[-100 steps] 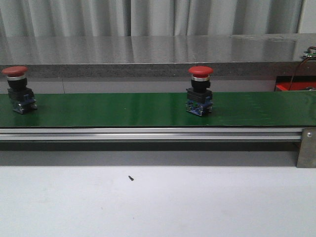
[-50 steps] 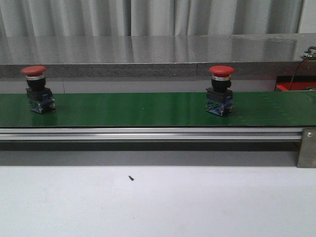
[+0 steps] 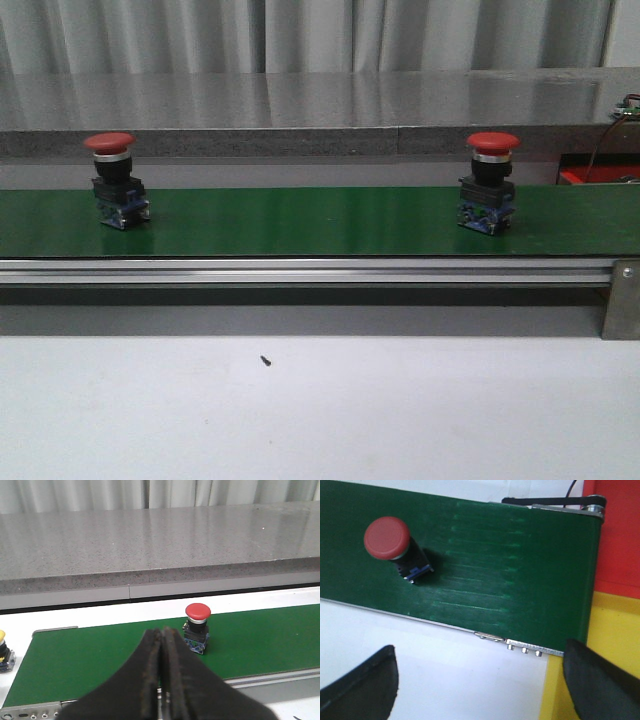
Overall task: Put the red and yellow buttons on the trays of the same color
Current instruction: 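Grasp the first red button at the belt's end with the right gripper, then lower the red button into the red tray and open the right gripper, then grasp the second red button at the belt's end with the right gripper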
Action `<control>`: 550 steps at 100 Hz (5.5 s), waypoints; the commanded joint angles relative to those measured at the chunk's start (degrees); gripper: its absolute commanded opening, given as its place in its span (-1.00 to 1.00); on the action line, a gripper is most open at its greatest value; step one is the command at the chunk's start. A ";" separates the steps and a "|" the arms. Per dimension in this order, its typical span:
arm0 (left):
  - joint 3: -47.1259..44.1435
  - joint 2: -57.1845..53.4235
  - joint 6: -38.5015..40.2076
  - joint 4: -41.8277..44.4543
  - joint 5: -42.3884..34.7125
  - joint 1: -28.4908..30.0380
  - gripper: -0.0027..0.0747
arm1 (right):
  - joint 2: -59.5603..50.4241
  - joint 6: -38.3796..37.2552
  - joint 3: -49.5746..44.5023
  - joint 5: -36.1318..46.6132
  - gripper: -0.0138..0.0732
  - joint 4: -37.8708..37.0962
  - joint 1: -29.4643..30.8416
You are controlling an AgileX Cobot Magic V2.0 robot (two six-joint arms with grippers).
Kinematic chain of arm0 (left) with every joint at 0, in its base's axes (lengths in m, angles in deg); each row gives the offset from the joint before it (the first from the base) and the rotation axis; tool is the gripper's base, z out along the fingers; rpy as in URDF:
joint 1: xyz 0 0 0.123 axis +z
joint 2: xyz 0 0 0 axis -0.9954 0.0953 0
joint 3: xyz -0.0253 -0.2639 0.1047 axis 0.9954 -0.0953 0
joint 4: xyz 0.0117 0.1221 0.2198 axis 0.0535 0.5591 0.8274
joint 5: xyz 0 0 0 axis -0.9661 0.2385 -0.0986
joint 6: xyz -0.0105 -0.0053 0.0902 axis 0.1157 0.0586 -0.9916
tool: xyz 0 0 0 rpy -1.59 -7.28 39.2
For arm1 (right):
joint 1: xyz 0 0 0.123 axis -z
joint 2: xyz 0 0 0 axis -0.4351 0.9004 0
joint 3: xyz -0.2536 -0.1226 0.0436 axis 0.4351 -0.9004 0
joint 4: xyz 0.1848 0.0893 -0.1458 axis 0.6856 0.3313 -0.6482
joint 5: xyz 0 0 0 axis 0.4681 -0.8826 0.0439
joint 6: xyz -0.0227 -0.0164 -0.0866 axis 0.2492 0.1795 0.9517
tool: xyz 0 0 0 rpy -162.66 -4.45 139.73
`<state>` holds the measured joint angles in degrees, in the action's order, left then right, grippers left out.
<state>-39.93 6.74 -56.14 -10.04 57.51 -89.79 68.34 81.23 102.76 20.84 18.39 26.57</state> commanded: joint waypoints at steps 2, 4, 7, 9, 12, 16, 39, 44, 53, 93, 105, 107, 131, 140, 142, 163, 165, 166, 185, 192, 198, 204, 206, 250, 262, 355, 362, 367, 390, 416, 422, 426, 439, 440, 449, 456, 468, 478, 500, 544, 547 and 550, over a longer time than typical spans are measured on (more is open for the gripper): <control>1.66 0.29 0.01 -1.10 -3.74 -0.43 -0.98 | 2.56 1.98 4.20 0.65 0.84 1.18 -1.21; 1.66 0.29 0.01 -1.10 -3.74 -0.43 -0.98 | 3.07 2.15 4.79 0.63 0.84 1.18 -1.67; 1.66 0.29 0.01 -1.10 -3.74 -0.43 -0.98 | 4.36 2.40 5.54 0.69 0.84 1.18 -2.39; 1.66 0.29 0.01 -1.10 -3.74 -0.43 -0.98 | 5.13 2.57 6.13 0.74 0.84 1.18 -2.70; 1.66 0.29 0.01 -1.10 -3.74 -0.43 -0.98 | 6.17 2.95 6.90 0.82 0.84 1.18 -3.40; 1.66 0.29 0.01 -1.10 -3.74 -0.43 -0.98 | 7.76 3.23 8.15 0.82 0.84 1.18 -4.02; 1.66 0.29 0.01 -1.10 -3.74 -0.43 -0.98 | 15.98 3.40 14.75 0.81 0.84 0.85 -5.65; 1.66 0.29 0.01 -1.10 -3.74 -0.43 -0.98 | 17.76 3.40 15.91 0.81 0.84 0.35 -5.65; 1.66 0.29 0.01 -1.10 -3.74 -0.43 -0.98 | 20.45 3.40 17.93 0.61 0.84 -0.67 -5.65; 1.66 0.29 0.01 -1.10 -3.74 -0.43 -0.98 | 27.58 3.34 20.55 -4.14 0.11 -2.10 -5.60; 1.66 0.29 0.01 -1.10 -3.74 -0.43 -0.98 | 27.58 2.74 21.88 -6.22 -0.08 -2.32 -4.71; 1.66 0.29 0.01 -1.10 -3.74 -0.43 -0.98 | 27.58 2.74 22.40 -6.61 -0.09 -2.32 -4.60; 1.66 0.29 0.01 -1.10 -3.74 -0.43 -0.98 | 27.70 2.74 31.46 -10.13 -0.09 -2.46 2.00; 1.66 0.29 0.01 -1.10 -3.74 -0.43 -0.98 | 28.87 2.74 34.73 -10.18 -0.09 -2.48 5.69; 1.66 0.29 0.01 -1.10 -3.74 -0.43 -0.98 | 29.11 2.74 35.49 -10.18 -0.09 -2.48 6.66; 1.66 0.29 0.01 -1.10 -3.74 -0.43 -0.98 | 35.20 2.79 41.03 -10.33 -0.09 -2.54 14.15; 1.66 0.29 0.01 -1.10 -3.74 -0.43 -0.98 | 35.96 2.79 41.39 -10.33 -0.09 -2.54 14.65; 1.66 0.29 0.01 -1.10 -3.74 -0.43 -0.98 | 36.49 2.79 41.50 -10.33 -0.09 -2.54 14.92; 1.66 0.29 0.01 -1.10 -3.74 -0.43 -0.98 | 43.38 2.79 44.39 -8.88 -0.09 -2.50 16.64; 1.66 0.29 0.01 -1.10 -3.74 -0.43 -0.98 | 45.64 2.79 45.26 -7.90 -0.09 -2.50 16.64; 1.66 0.29 0.01 -1.10 -3.74 -0.43 -0.98 | 47.25 2.79 45.80 -6.91 -0.09 -2.48 16.64; 1.66 0.29 0.01 -1.10 -3.74 -0.43 -0.98 | 48.84 2.79 46.60 -6.65 -0.09 -2.48 16.64; 1.66 0.29 0.01 -1.10 -3.74 -0.43 -0.98 | 49.39 2.79 46.92 -6.74 -0.09 -2.48 16.64; 1.66 0.29 0.01 -1.10 -3.74 -0.43 -0.98 | 52.44 2.79 47.55 -6.67 -0.09 -2.48 16.64; 1.66 0.29 0.01 -1.10 -3.74 -0.43 -0.98 | 52.64 2.79 47.55 -6.67 -0.09 -2.48 16.64; 1.66 0.29 0.01 -1.10 -3.74 -0.43 -0.98 | 27.45 6.55 40.42 -16.74 0.63 1.58 16.63; 1.66 0.29 0.01 -1.10 -3.74 -0.43 -0.98 | 23.66 8.47 35.83 -16.28 0.63 3.33 16.59; 1.66 0.29 0.01 -1.10 -3.74 -0.43 -0.98 | 21.35 10.10 32.47 -16.24 0.63 4.57 16.59; 1.66 0.29 0.01 -1.10 -3.74 -0.43 -0.98 | 15.84 16.86 24.93 -16.41 0.63 12.12 15.58; 1.66 0.29 0.01 -1.10 -3.74 -0.43 -0.98 | 16.29 19.50 24.67 -15.44 0.63 8.98 5.73; 1.66 0.29 0.01 -1.10 -3.74 -0.43 -0.98 | 16.28 19.95 24.67 -14.30 0.63 6.77 3.43; 1.66 0.29 0.01 -1.10 -3.74 -0.43 -0.98 | 16.28 20.36 24.67 -13.41 0.63 5.22 1.95; 1.66 0.29 0.01 -1.10 -3.74 -0.43 -0.98 | 16.83 21.06 24.67 -10.67 0.63 3.27 -1.02; 1.66 0.29 0.01 -1.10 -3.74 -0.43 -0.98 | 17.00 21.06 24.67 -10.60 0.63 3.27 -1.12; 1.66 0.29 0.01 -1.10 -3.74 -0.43 -0.98 | 18.63 21.06 24.67 -10.47 0.63 3.27 -2.12; 1.66 0.29 0.01 -1.10 -3.74 -0.43 -0.98 | 20.41 21.06 24.67 -10.47 0.63 3.32 -2.83; 1.66 0.29 0.01 -1.10 -3.74 -0.43 -0.98 | 23.47 21.06 24.67 -10.47 0.63 3.38 -3.80; 1.66 0.29 0.01 -1.10 -3.74 -0.43 -0.98 | 25.77 21.06 24.67 -9.71 0.63 3.38 -4.41; 1.66 0.29 0.01 -1.10 -3.74 -0.43 -0.98 | 29.17 21.24 24.93 -5.67 0.63 3.21 -4.48; 1.66 0.29 0.01 -1.10 -3.74 -0.43 -0.98 | 30.16 21.24 25.12 -6.15 -0.27 2.21 -4.48; 1.66 0.29 0.01 -1.10 -3.74 -0.43 -0.98 | 30.16 21.24 25.12 -6.58 -0.36 2.17 -4.48; 1.66 0.29 0.01 -1.10 -3.74 -0.43 -0.98 | 30.16 21.10 25.12 -6.79 -0.43 2.17 -4.35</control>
<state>-39.93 6.74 -56.14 -10.04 57.65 -89.79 101.15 101.89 126.22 14.66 20.23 22.04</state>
